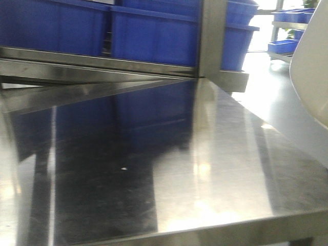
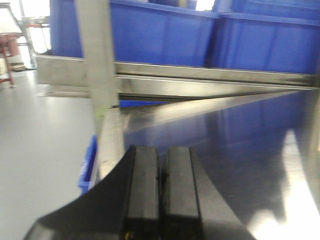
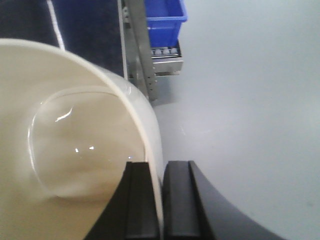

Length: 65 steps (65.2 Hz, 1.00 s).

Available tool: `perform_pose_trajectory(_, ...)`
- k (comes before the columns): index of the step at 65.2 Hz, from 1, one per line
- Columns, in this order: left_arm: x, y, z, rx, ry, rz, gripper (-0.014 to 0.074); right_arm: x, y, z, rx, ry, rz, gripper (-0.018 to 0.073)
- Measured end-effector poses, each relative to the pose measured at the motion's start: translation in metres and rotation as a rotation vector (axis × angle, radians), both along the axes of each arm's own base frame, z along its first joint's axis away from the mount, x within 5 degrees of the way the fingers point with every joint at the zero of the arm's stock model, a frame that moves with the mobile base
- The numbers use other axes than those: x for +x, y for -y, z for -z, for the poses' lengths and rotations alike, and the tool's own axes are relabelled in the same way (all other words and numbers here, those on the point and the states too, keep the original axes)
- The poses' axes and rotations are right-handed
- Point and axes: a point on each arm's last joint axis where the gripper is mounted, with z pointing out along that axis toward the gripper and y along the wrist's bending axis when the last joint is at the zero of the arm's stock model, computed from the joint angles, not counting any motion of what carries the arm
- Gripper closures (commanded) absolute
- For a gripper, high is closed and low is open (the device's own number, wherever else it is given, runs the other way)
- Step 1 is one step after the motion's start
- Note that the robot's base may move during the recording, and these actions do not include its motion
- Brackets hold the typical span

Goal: Move white bin to right shelf second layer
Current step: 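Drive down the aisle holding the white bin in the right gripper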

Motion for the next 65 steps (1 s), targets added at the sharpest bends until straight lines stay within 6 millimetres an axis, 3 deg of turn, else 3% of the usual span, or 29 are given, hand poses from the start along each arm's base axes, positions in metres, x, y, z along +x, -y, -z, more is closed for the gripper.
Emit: perform_pose_trajectory(65,0.0000,0.0000,0.0000,0.000,0.000,0.000,0.0512,0.0000,0.0000,0.0000,0.000,0.000,0.000,0.0491)
